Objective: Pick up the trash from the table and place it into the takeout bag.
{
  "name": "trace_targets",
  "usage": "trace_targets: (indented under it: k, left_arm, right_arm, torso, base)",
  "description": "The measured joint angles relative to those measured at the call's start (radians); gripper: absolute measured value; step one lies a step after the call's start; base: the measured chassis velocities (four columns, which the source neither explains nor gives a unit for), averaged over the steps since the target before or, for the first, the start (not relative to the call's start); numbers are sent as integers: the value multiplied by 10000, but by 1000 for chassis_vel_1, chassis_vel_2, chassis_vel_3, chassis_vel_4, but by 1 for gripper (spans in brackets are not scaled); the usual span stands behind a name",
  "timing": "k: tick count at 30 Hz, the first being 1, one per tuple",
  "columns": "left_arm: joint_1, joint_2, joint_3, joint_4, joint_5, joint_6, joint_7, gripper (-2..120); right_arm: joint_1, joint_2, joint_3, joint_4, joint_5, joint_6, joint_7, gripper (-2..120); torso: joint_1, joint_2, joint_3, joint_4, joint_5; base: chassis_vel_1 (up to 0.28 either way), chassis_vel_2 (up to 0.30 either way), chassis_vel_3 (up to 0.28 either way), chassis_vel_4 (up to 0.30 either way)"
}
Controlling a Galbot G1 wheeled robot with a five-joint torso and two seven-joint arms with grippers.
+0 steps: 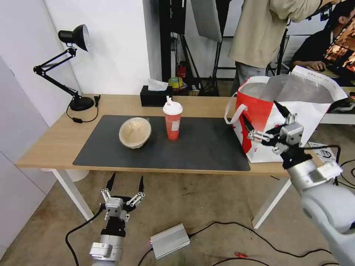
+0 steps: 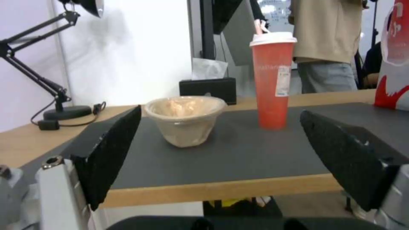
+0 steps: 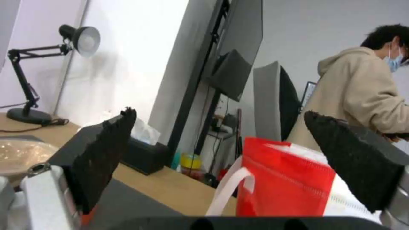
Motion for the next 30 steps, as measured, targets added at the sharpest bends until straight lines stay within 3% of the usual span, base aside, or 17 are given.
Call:
trace_targets:
  k: [18, 30]
  left_arm:
    - [-376, 48, -264, -259, -122, 351, 10, 100]
    - [-347, 91, -359, -289, -171, 333, 14, 100]
  right_arm:
    - [-2044, 1567, 110, -89, -1406, 975, -221, 100]
    - [-3057, 1600, 550, -528, -1522, 1842, -493, 100]
  torso:
    - [0, 0, 0, -1, 2]
    - [0, 0, 1, 0, 1]
  base:
    - [0, 0, 0, 0]
    - [0, 0, 0, 0]
